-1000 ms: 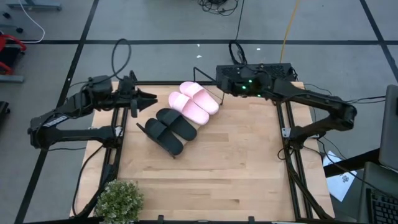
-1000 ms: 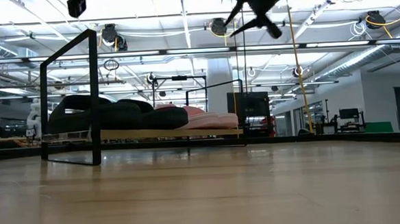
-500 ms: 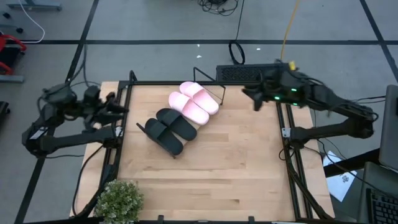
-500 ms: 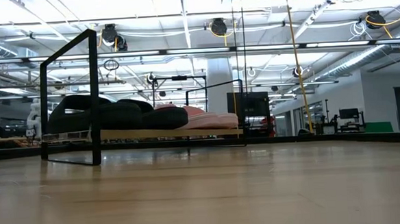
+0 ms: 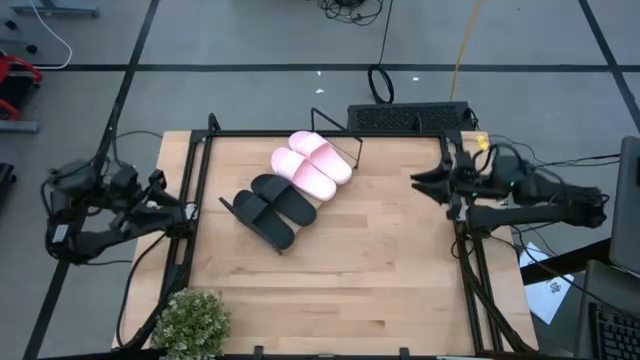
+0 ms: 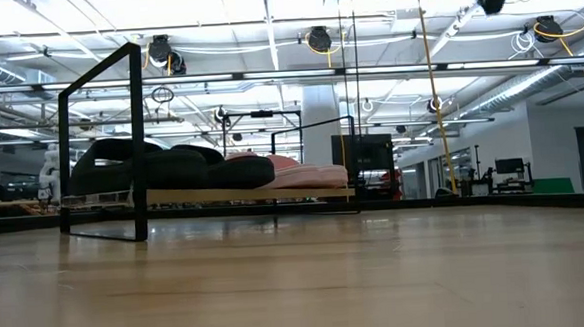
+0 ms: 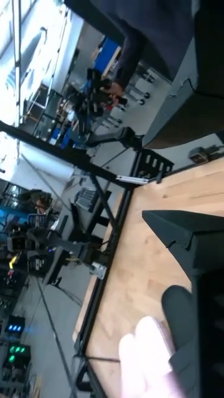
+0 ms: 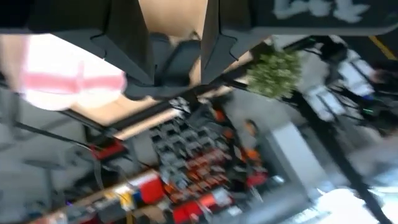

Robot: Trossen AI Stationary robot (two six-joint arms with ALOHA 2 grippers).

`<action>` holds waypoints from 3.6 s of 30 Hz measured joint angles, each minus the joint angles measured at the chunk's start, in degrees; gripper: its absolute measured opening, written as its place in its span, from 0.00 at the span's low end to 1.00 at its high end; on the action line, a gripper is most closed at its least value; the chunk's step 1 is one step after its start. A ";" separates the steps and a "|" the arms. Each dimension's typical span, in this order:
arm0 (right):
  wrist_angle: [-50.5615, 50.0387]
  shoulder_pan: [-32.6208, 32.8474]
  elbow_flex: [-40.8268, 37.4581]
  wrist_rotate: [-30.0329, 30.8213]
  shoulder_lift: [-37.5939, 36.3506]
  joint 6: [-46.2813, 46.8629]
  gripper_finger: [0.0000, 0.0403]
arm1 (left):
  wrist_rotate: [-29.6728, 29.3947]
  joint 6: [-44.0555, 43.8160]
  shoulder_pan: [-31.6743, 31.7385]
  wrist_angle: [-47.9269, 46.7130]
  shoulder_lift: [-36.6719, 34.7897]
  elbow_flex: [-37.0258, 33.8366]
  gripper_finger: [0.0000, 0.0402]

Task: Pick and place slides into the shelf
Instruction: Return to Home Position

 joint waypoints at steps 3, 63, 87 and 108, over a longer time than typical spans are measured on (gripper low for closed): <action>10.77 1.46 -9.70 0.00 -4.83 0.33 0.30 | 2.38 0.81 1.06 0.80 -3.82 -4.66 0.41; 21.51 1.27 -29.55 15.36 -27.31 -7.36 0.30 | -33.77 5.69 -52.30 49.80 5.82 -34.42 0.41; 21.49 1.32 -31.41 4.59 -27.40 -7.08 0.30 | -48.07 9.78 -71.44 52.62 1.39 -46.63 0.41; 31.57 1.31 -41.44 4.63 -27.36 -6.37 0.30 | -47.74 10.32 -72.39 50.95 1.39 -50.09 0.41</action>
